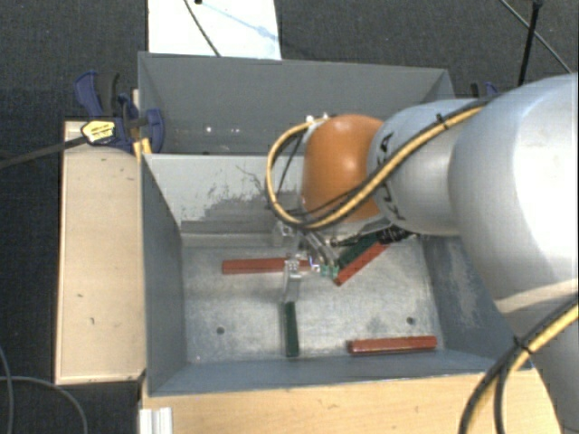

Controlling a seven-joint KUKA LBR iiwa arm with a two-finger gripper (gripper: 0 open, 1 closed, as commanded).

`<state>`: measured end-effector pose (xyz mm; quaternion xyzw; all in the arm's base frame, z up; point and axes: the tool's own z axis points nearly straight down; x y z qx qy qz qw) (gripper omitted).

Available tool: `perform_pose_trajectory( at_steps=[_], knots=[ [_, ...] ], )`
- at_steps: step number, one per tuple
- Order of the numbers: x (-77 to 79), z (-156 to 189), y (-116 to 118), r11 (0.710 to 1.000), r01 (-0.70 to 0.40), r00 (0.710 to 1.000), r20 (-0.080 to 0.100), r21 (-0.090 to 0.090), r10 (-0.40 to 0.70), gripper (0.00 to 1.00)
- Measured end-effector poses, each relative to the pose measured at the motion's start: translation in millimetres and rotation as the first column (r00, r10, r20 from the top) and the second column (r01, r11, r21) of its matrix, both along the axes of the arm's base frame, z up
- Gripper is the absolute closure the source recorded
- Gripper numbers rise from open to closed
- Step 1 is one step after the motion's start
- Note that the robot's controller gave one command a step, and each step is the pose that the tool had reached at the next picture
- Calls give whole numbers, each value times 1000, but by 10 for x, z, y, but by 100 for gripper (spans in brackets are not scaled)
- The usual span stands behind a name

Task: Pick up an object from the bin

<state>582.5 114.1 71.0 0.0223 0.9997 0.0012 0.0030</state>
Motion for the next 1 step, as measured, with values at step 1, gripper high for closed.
perform_pose_trajectory(
  at_steps=[1],
  knots=[
    [14, 10, 0, 1000, 3, 1000, 2, 0, -3, 0]
  ],
)
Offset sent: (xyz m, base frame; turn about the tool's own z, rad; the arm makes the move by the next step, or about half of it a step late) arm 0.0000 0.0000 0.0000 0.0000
